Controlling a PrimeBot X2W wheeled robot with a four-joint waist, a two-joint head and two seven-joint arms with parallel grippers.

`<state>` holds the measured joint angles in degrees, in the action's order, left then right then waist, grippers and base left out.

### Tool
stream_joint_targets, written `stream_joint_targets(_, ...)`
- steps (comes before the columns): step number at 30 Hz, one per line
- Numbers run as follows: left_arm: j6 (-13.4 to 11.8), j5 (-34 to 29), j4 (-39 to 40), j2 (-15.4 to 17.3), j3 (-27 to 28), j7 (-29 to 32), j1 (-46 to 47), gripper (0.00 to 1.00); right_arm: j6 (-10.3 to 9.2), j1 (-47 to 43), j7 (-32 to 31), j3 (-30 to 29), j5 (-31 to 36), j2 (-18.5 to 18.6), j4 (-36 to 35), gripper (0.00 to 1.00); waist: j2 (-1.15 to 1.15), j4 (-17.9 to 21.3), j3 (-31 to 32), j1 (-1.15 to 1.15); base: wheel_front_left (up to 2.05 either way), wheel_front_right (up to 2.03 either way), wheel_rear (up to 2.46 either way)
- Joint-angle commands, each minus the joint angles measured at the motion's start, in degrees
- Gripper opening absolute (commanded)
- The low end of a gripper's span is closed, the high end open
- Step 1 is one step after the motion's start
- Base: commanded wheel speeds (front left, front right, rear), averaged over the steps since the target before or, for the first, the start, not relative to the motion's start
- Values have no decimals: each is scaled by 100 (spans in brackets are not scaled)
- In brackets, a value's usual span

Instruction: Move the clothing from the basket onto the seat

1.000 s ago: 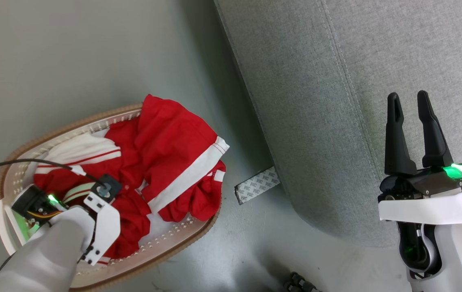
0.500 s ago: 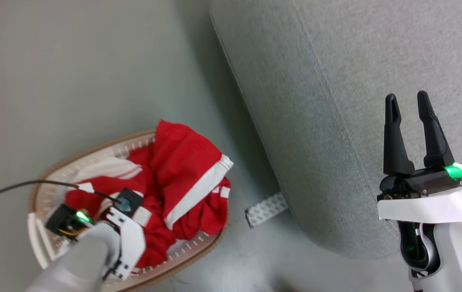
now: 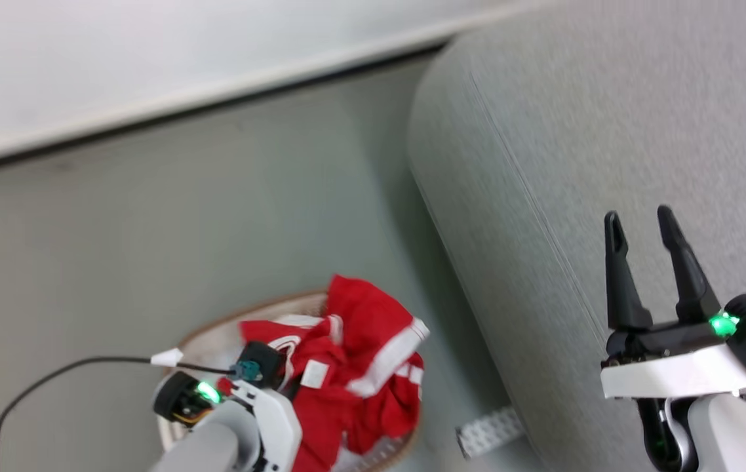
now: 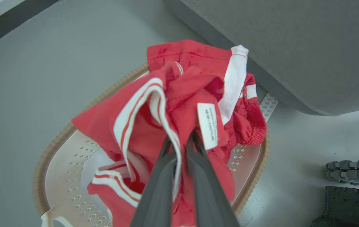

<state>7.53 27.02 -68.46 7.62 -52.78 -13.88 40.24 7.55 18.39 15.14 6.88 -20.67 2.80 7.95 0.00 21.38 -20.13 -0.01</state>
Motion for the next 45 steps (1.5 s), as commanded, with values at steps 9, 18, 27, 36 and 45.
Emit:
stream_joint_targets(9, -11, 431, 918, -53, 253, -135, -295, 0, -12, -348, 0, -17, 193, 17, 170, 100, 0, -828, 1204, 1, 0, 0, 0)
stream_joint_targets(18, -59, 187, 2417, 112, 926, -133, -473, 0, -12, -575, 0, 49, 56, 16, 189, 100, 0, -1203, 1525, 1, 0, 0, 0)
stream_joint_targets(27, -121, 108, 3578, 216, 1473, -133, -404, 0, -12, -719, 0, 268, 13, 16, 223, 100, 0, -1441, 1752, 1, 0, 0, 0)
stream_joint_targets(36, -165, 336, 4258, 272, 1673, 3, -193, 0, -12, -804, 0, 438, 47, 16, 250, 100, 0, -1679, 1897, 1, 0, 0, 0)
stream_joint_targets(45, -302, 452, 4774, 373, 1722, 195, -284, 0, -12, -775, -1, 589, 42, 32, 275, 100, 0, -1806, 1910, 1, 0, 0, 0)
